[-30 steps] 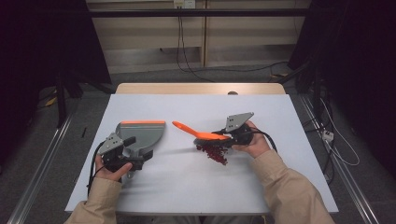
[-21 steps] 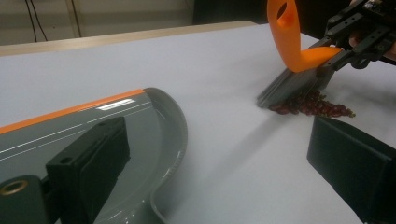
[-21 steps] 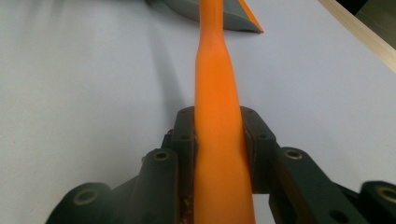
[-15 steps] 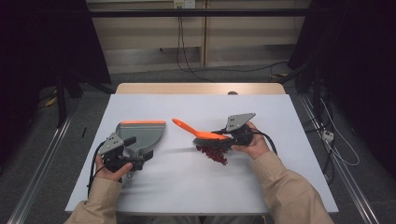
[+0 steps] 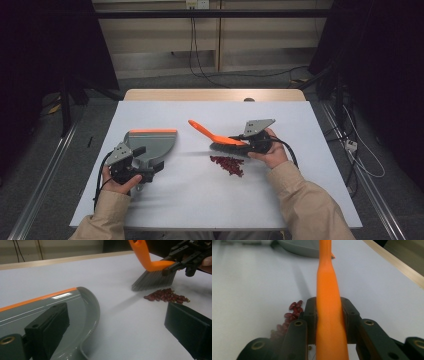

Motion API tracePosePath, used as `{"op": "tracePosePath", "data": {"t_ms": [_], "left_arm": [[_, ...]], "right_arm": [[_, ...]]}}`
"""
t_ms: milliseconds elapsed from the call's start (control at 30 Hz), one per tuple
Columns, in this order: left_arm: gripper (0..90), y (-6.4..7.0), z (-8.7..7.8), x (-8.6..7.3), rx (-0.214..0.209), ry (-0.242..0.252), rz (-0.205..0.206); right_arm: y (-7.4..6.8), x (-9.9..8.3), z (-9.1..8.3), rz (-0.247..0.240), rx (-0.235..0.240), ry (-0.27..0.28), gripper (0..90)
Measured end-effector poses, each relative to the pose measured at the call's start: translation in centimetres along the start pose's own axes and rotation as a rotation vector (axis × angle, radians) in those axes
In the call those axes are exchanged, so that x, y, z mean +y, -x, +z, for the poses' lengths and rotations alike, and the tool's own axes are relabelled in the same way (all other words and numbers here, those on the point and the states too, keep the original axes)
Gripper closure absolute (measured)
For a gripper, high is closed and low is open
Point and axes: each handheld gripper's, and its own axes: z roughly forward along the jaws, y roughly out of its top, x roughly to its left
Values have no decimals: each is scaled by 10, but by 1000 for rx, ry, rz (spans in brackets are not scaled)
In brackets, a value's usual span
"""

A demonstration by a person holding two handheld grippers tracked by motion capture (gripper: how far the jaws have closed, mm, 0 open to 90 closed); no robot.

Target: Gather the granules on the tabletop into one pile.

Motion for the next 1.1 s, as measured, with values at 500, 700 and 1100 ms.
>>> {"op": "tracePosePath", "data": {"t_ms": [500, 700, 1100], "left_arm": [[55, 1, 1, 0, -1, 2, 0], [56, 1, 1, 0, -2, 2, 0], [56, 2, 0, 1, -5, 6, 6]], "right_arm": [[-12, 13, -4, 35, -16, 50, 714], [-15, 21, -6, 273, -139, 127, 713], [-33, 31, 15, 634, -332, 164, 714]]}}
